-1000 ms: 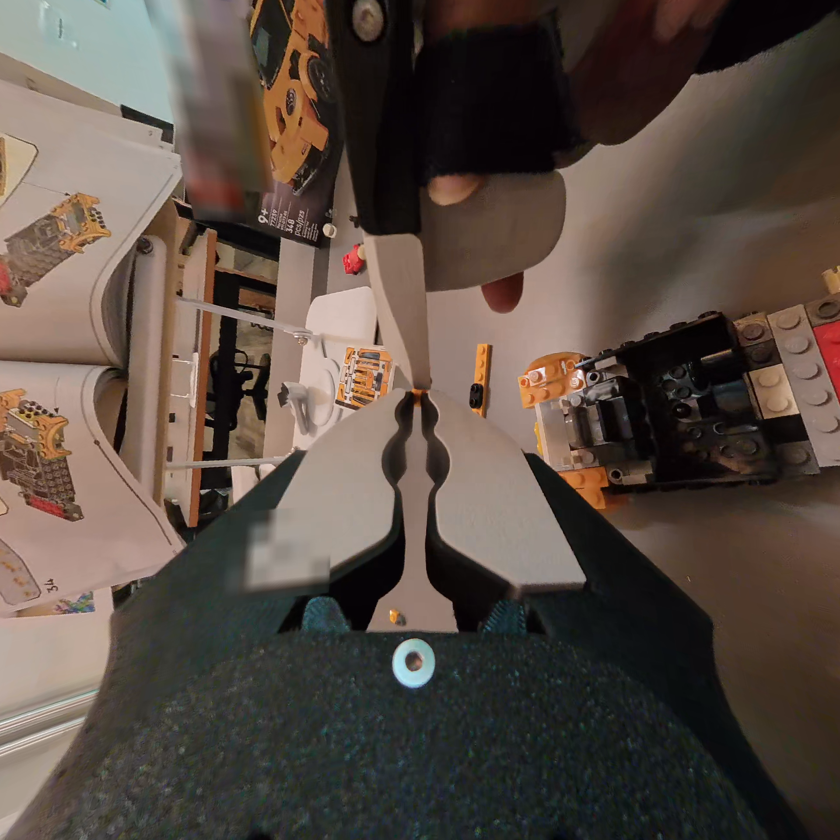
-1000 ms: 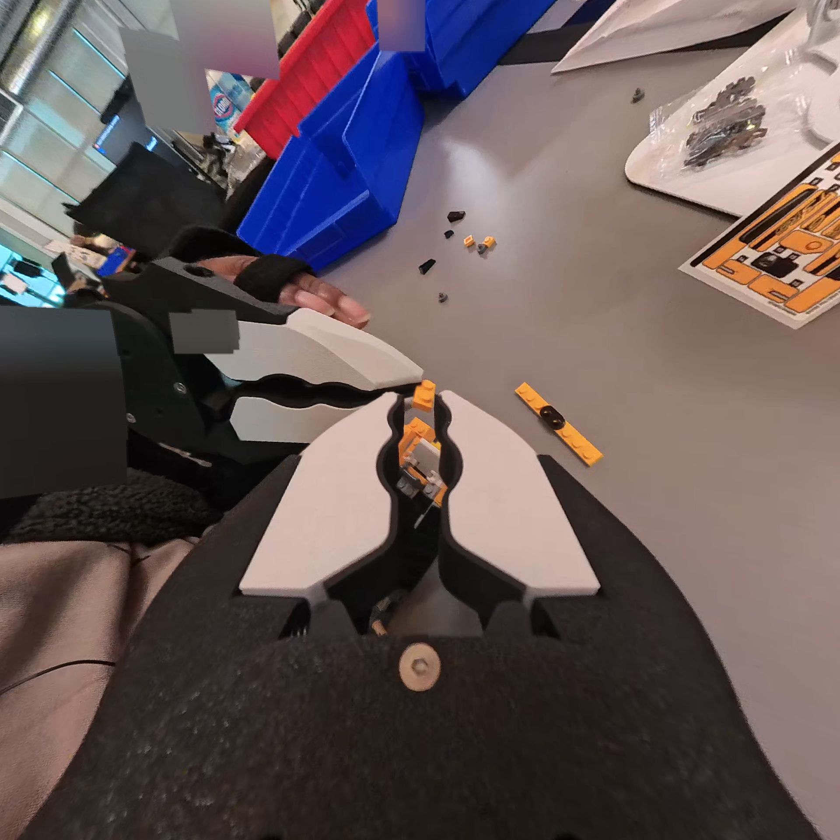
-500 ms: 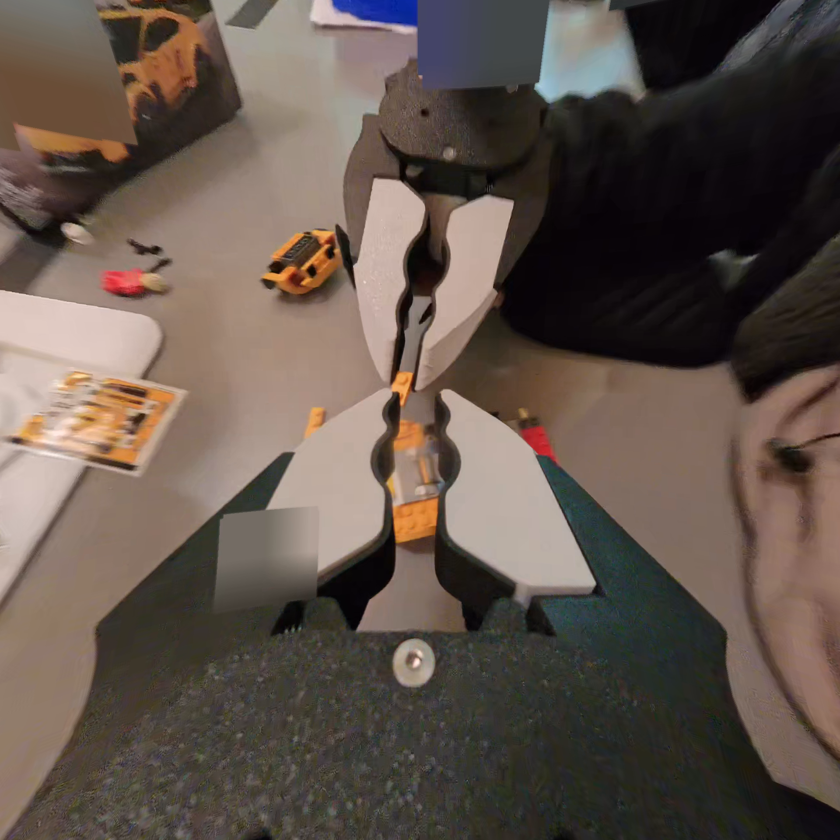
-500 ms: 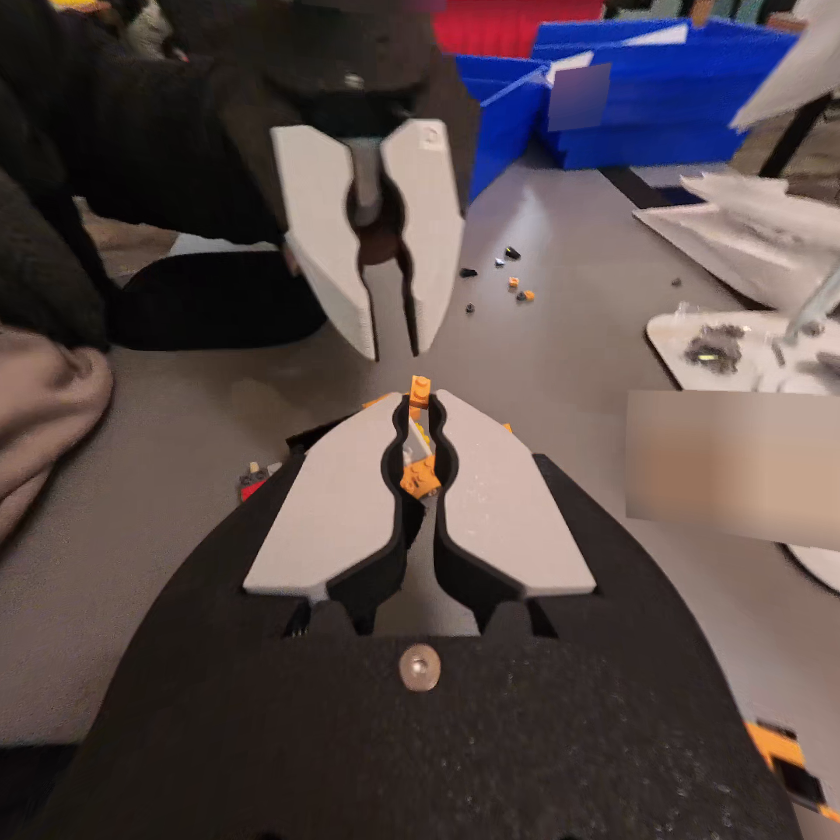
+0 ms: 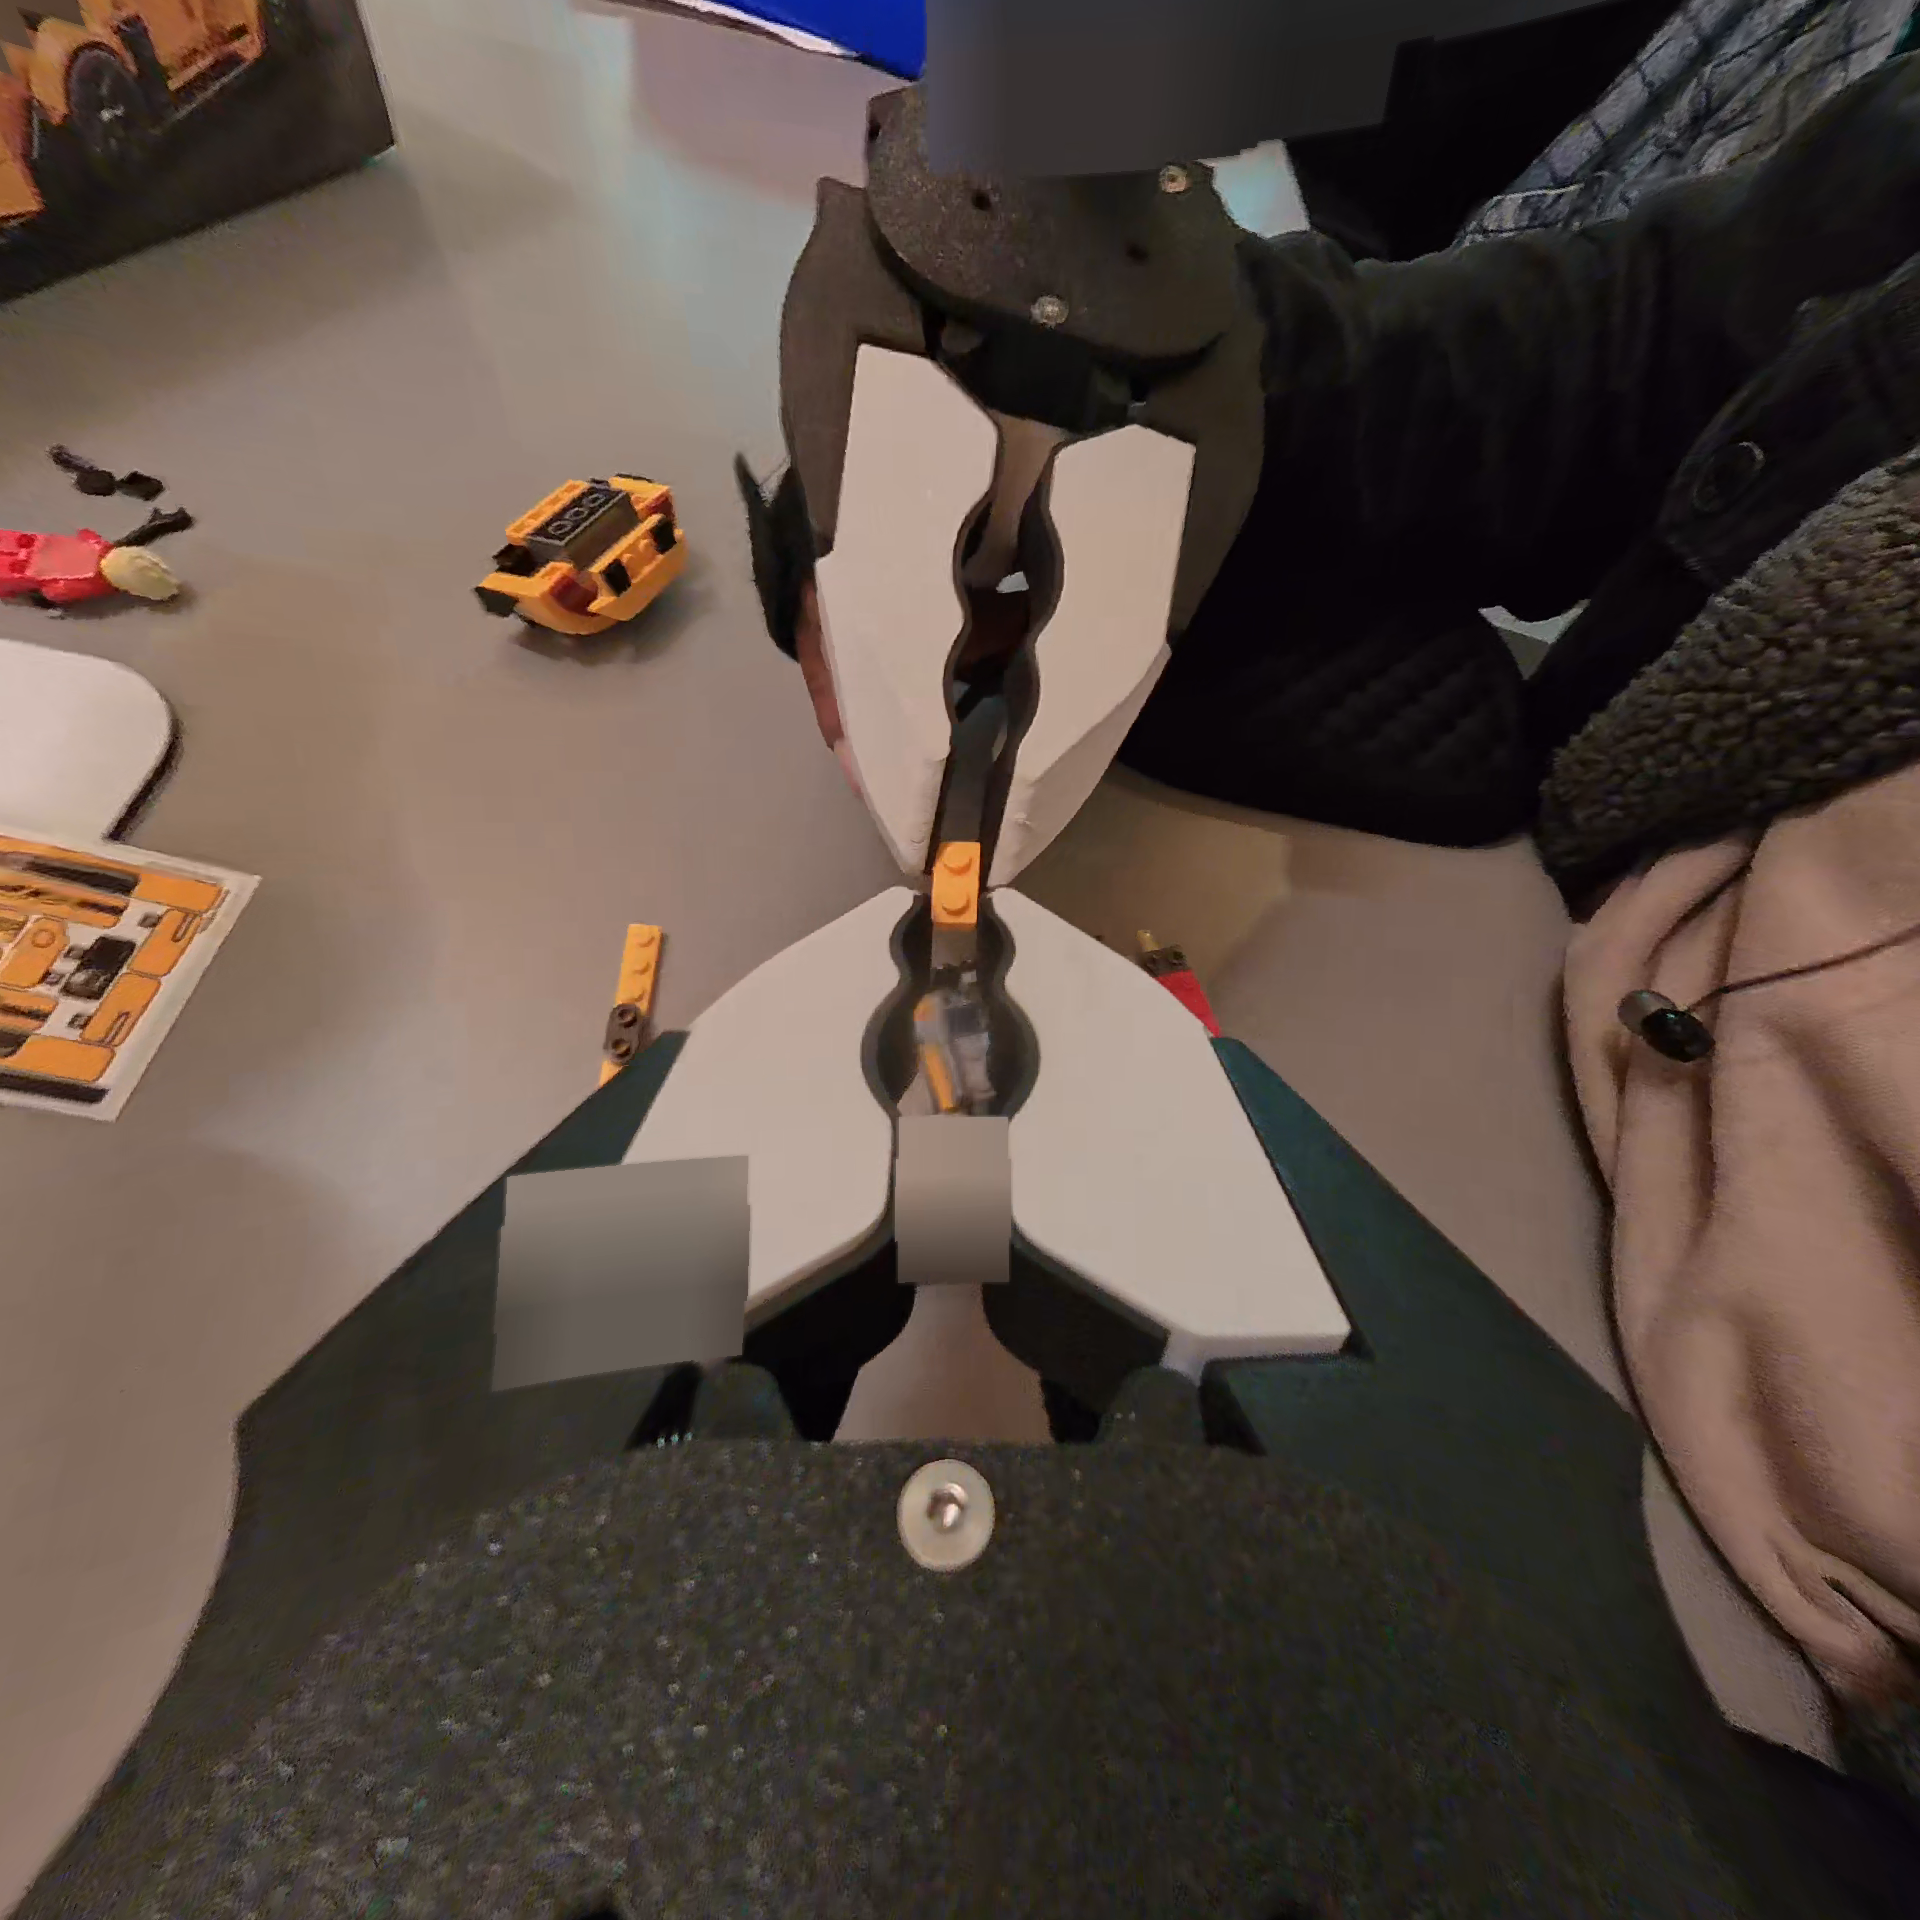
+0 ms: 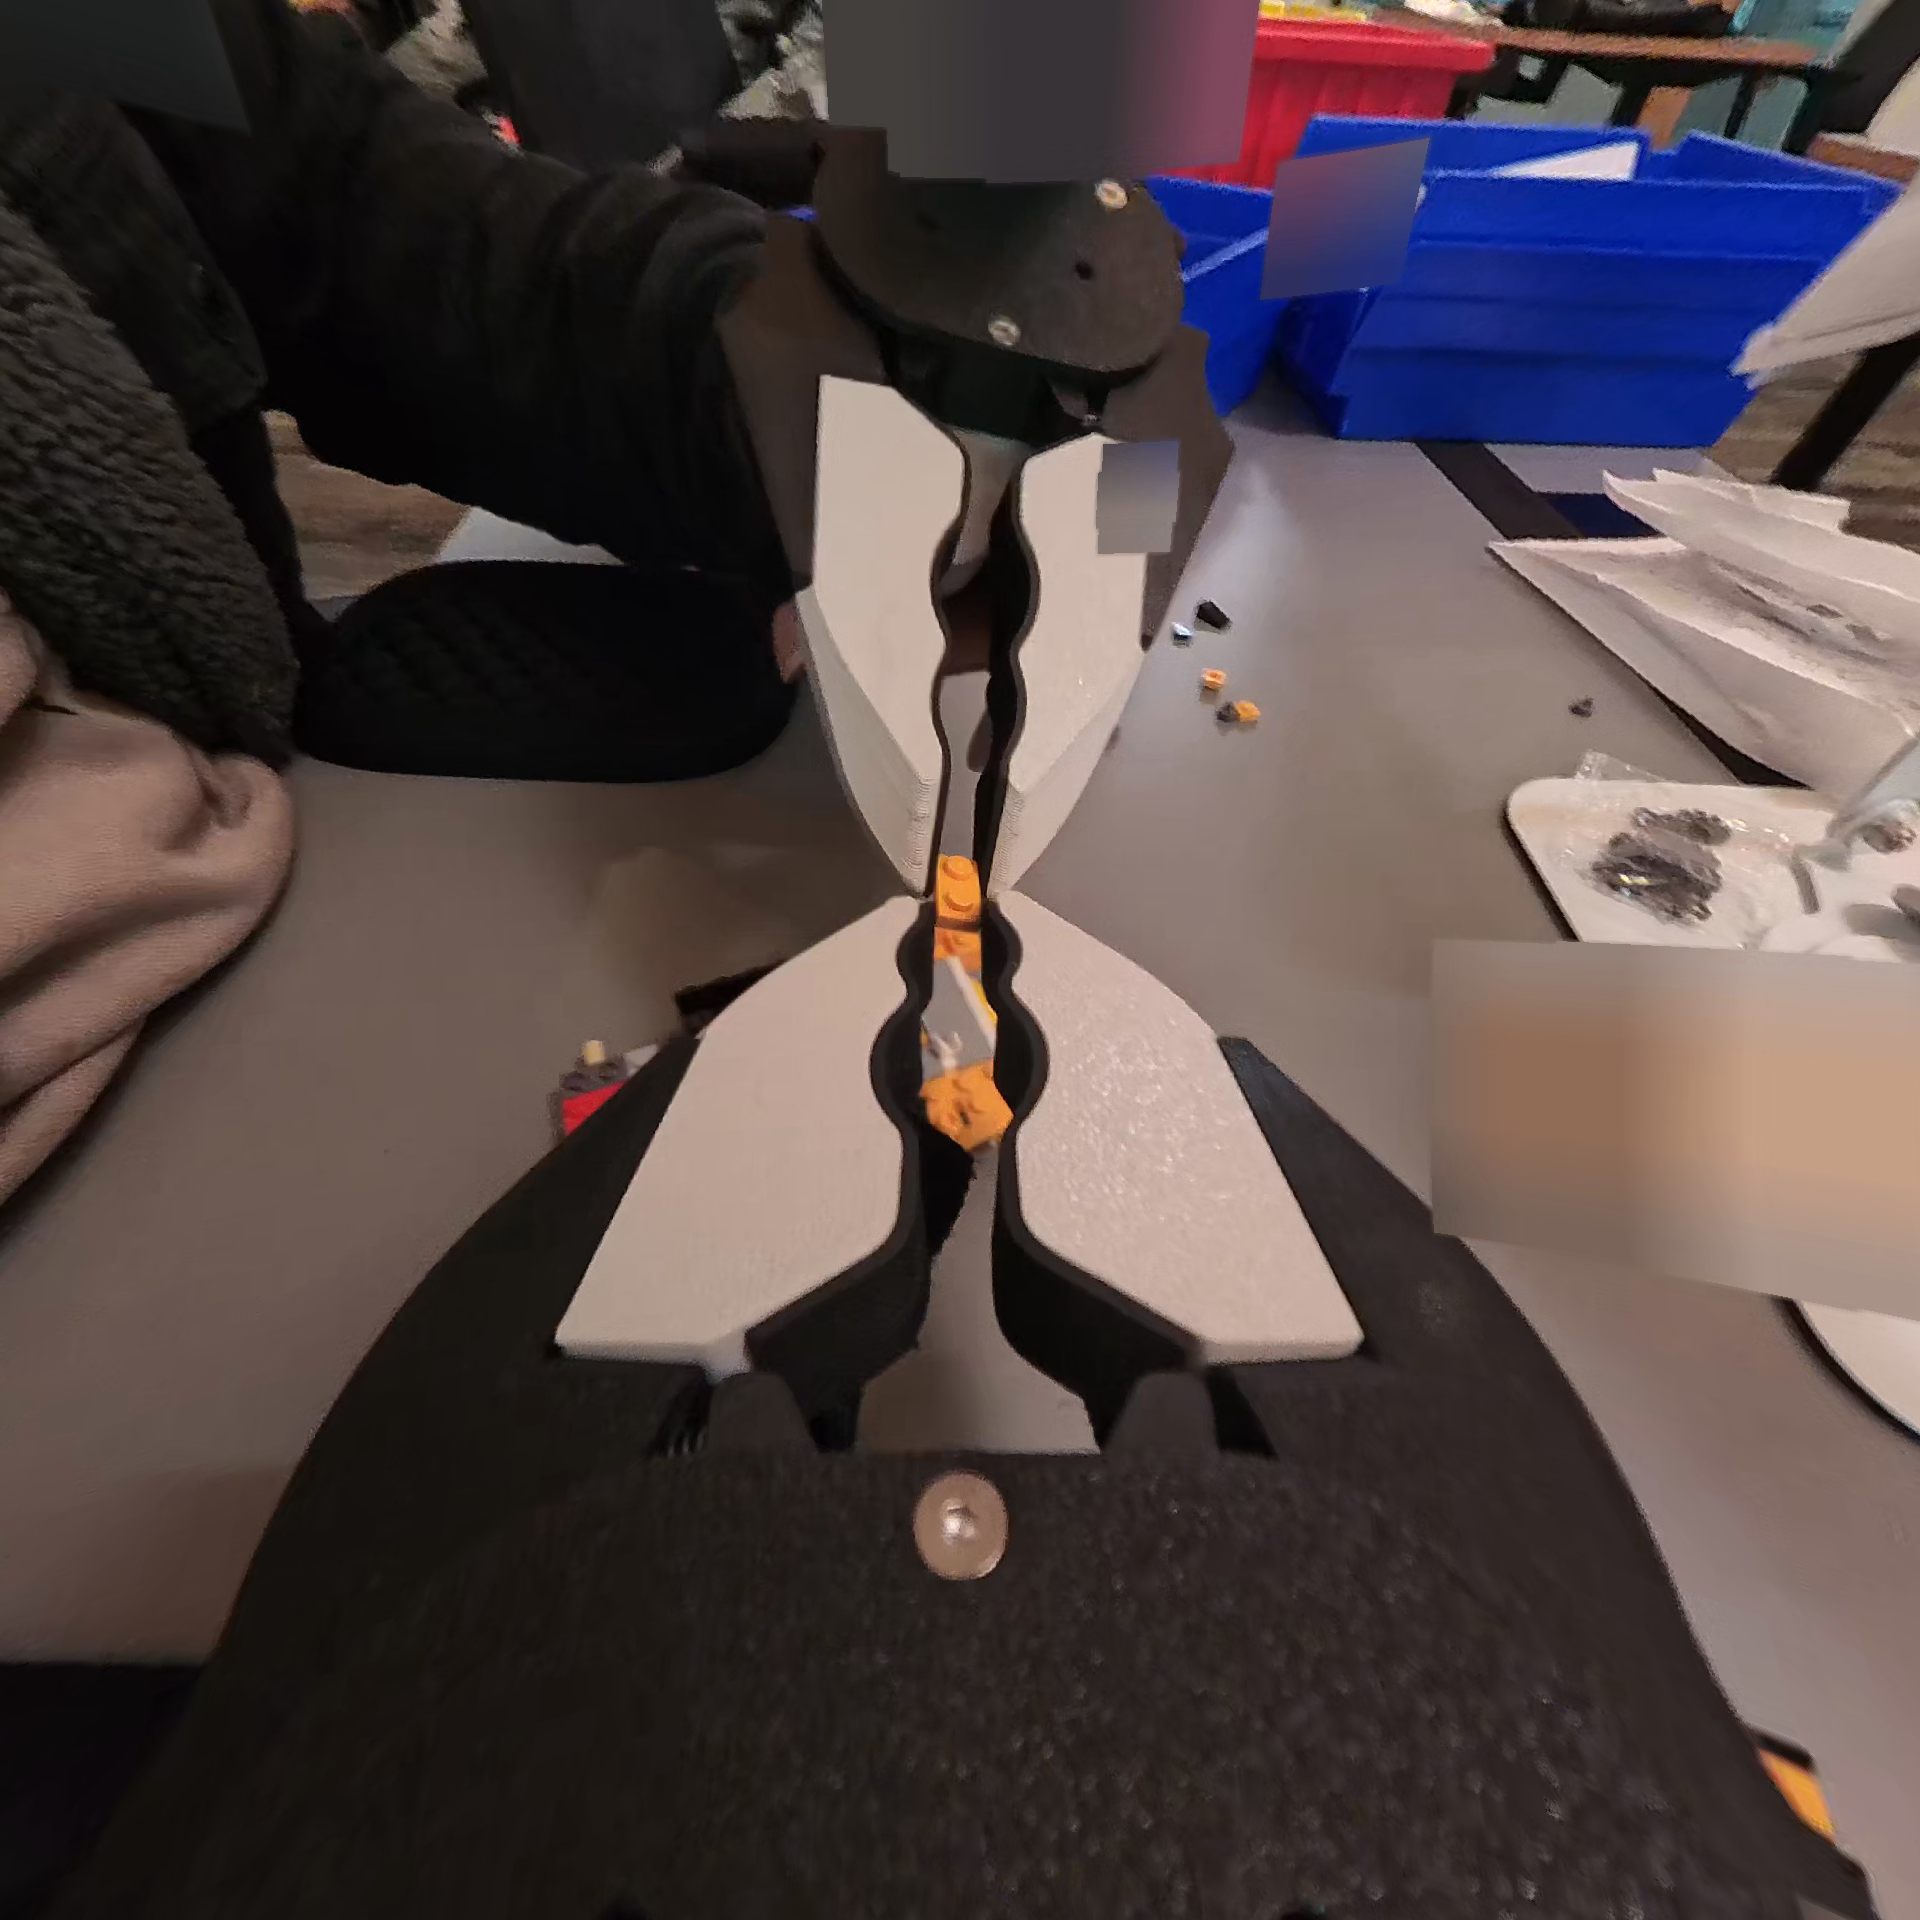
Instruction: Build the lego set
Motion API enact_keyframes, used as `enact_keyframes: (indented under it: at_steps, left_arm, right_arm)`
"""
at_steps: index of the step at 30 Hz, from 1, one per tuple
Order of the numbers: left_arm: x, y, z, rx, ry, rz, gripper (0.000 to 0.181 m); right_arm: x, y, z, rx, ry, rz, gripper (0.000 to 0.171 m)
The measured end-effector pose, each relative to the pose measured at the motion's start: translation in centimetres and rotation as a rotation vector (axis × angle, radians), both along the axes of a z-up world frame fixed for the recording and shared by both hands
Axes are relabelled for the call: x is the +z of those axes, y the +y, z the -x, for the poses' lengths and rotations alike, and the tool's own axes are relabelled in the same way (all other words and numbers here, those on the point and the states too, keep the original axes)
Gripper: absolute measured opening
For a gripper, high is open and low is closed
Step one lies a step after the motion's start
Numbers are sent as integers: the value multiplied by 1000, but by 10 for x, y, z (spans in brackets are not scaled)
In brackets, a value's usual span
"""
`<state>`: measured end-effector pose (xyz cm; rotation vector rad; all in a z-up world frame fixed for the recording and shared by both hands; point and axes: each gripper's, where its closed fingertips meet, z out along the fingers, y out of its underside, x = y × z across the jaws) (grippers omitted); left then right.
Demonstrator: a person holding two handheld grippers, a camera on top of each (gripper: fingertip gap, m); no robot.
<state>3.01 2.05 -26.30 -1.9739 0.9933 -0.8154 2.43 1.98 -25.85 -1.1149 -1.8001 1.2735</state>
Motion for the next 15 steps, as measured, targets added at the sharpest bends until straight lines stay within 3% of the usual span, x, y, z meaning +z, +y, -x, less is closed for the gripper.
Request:
enact_keyframes:
  at_steps: [7,15]
  left_arm:
    - [-41,17,16,144,74,180,8]
    - [-51,18,13,133,104,257,8]
  right_arm:
    - [-20,33,-3,-142,-111,8,9]
    - [-42,28,2,-70,-285,25,12]
